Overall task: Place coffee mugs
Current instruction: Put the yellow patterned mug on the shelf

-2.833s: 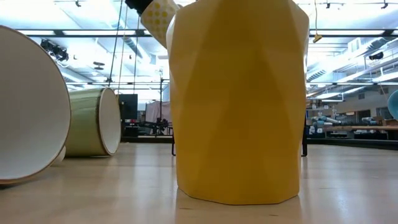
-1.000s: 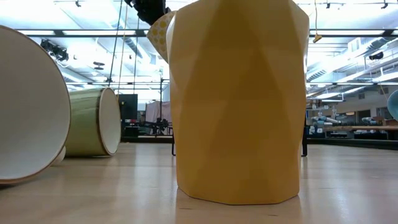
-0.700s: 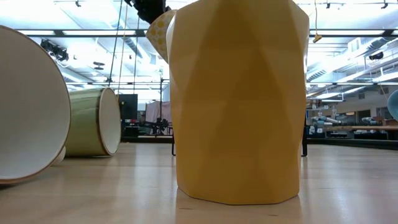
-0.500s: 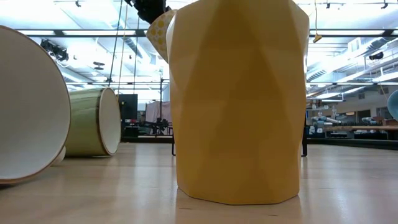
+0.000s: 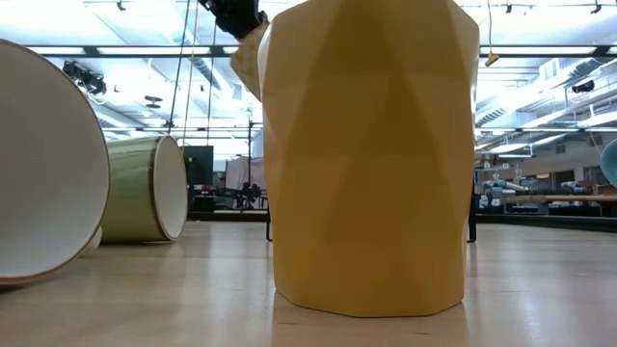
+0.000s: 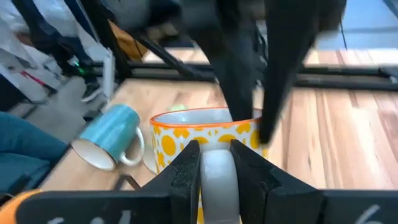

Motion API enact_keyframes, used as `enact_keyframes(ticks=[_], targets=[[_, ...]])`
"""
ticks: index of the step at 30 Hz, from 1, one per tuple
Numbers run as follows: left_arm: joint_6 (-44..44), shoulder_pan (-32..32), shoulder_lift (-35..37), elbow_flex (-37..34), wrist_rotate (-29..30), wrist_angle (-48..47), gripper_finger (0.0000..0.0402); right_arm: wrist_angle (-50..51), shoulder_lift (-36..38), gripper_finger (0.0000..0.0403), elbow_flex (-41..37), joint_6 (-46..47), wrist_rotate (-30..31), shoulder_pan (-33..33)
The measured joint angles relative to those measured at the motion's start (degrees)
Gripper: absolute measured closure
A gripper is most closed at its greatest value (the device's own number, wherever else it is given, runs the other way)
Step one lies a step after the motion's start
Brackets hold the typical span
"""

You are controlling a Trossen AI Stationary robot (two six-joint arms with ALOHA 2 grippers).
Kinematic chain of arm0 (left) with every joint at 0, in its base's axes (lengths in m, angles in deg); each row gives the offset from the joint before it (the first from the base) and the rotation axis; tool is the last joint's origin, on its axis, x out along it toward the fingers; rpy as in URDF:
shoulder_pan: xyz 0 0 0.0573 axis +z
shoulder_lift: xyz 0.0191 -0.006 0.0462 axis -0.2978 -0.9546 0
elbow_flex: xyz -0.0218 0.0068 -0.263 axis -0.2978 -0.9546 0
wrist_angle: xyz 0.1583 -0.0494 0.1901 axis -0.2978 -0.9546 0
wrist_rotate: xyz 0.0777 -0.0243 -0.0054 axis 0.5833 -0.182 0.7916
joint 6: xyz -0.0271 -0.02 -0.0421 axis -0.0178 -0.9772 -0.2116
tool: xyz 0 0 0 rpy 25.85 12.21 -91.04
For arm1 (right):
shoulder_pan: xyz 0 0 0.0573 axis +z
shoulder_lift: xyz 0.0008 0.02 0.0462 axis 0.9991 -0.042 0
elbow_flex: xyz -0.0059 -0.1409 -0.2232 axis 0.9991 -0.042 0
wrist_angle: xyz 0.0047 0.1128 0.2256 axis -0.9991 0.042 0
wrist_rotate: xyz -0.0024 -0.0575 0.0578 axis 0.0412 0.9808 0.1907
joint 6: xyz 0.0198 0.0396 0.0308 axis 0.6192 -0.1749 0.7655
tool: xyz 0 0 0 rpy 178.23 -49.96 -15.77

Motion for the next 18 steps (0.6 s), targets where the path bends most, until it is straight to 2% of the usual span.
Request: enact_keyframes(ticks=[11,16,18], targets=[[-0.02,-0.04,0.11,0.17,-0.23,1.74,0.0279,0.66,0.07,0.0326,-0.19,0.00,-0.31,-1.45],[0.26,0.11,0.11,0.17,0.08,1.65,0.0272,0.81,0.15,0.0326,-0.11,-0.02,-1.50,-2.07],[0.28,0.11,0.11,0.17,2.09,1.57,0.0272,1.77,0.63,0.0326,-0.10,-0.05,-1.64,-2.45]])
